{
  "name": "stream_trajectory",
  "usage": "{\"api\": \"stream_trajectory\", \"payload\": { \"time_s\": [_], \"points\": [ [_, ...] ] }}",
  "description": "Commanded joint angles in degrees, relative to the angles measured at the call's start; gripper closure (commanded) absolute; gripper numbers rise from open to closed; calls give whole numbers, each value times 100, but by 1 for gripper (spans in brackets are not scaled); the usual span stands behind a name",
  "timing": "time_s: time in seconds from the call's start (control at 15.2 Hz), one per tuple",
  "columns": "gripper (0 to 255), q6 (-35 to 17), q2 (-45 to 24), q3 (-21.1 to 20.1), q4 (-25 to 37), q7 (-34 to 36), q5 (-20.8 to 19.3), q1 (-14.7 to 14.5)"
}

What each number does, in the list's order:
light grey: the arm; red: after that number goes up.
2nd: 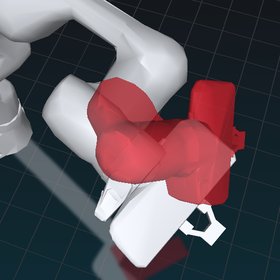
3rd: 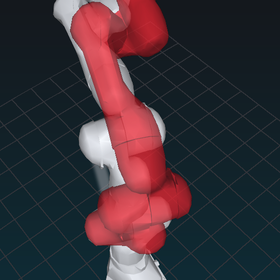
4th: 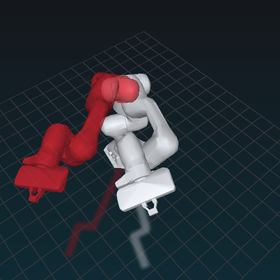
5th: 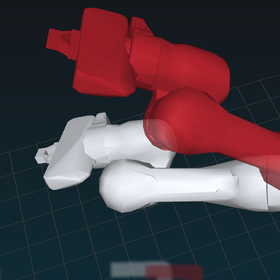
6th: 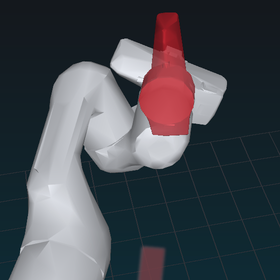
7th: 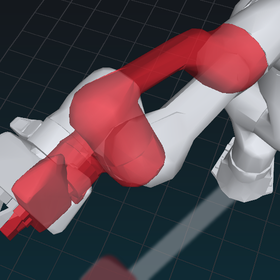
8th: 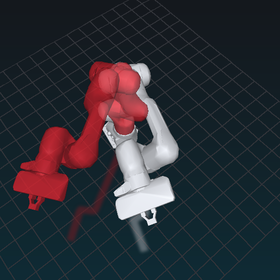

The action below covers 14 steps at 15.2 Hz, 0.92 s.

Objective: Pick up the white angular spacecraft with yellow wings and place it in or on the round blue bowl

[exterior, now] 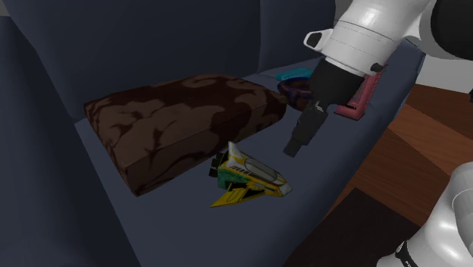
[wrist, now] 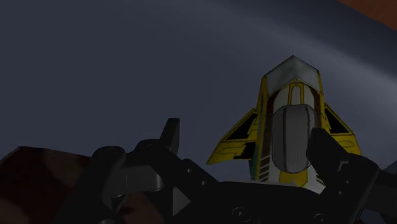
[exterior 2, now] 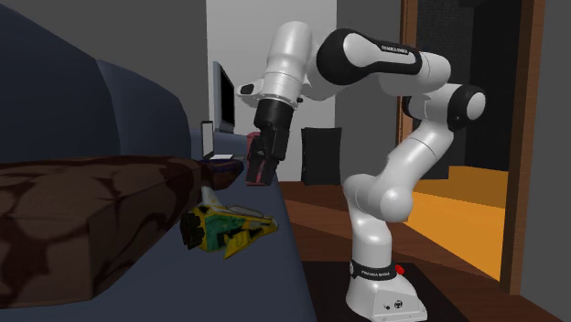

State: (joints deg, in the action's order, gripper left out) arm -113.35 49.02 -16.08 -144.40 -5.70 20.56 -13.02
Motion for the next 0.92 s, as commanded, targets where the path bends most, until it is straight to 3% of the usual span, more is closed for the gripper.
{"api": "stream_trajectory", "payload": {
  "time_s": [0.0,0.2,0.86],
  "points": [
    [0,-462,23,-212,-136,-13,203,-177],
    [0,-1063,-39,-513,-231,-29,441,-388],
    [0,-1751,-436,-757,-502,-78,599,-394]
  ]
}}
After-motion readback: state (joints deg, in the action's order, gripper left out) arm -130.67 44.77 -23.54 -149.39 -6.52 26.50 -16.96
